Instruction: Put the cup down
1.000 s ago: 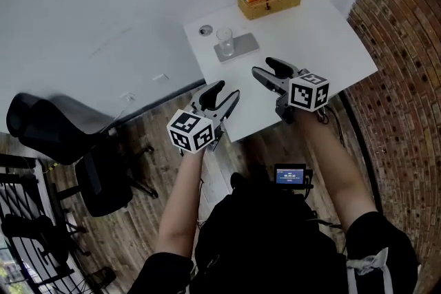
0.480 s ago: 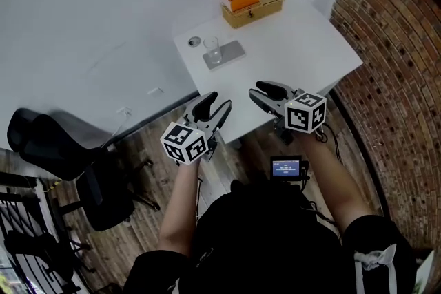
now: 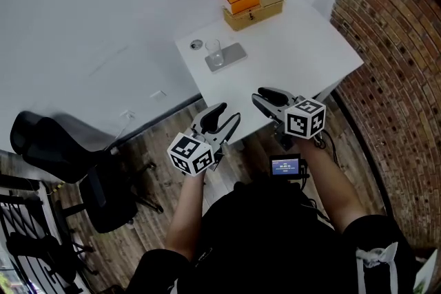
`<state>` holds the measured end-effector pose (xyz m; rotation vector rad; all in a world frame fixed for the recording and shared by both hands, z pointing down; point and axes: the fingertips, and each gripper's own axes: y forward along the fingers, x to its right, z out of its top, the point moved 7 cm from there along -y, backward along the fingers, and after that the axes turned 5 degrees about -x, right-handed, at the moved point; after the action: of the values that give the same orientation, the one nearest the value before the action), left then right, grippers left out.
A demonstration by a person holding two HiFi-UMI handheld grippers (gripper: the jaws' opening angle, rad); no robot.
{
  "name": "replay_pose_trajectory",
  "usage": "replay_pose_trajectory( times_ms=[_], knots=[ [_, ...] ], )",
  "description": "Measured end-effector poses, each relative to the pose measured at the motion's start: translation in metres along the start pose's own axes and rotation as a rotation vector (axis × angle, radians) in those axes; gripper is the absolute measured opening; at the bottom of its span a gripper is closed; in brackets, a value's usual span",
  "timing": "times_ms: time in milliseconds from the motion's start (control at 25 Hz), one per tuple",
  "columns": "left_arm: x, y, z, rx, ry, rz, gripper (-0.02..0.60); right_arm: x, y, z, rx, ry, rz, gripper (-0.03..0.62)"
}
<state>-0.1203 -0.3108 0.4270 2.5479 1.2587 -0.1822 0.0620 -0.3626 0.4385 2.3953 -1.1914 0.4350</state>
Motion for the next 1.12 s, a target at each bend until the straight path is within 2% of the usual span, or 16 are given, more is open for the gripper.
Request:
replay_pose_trajectory(
  times_ms=[320,1120],
  knots=[
    [0.0007,-0.0036,-0.0098,-0.004,-0.032,0.010,0.206,-0.0036,0.0043,0.0006,0.012,0.028,0.011,0.120],
    [0.0002,-0.0030,-0.0111,0.008,-0.044,0.017,0.206,-0.0042,0.0085,0.0069,-0.005,-0.027,-0.007,0.107]
  ],
)
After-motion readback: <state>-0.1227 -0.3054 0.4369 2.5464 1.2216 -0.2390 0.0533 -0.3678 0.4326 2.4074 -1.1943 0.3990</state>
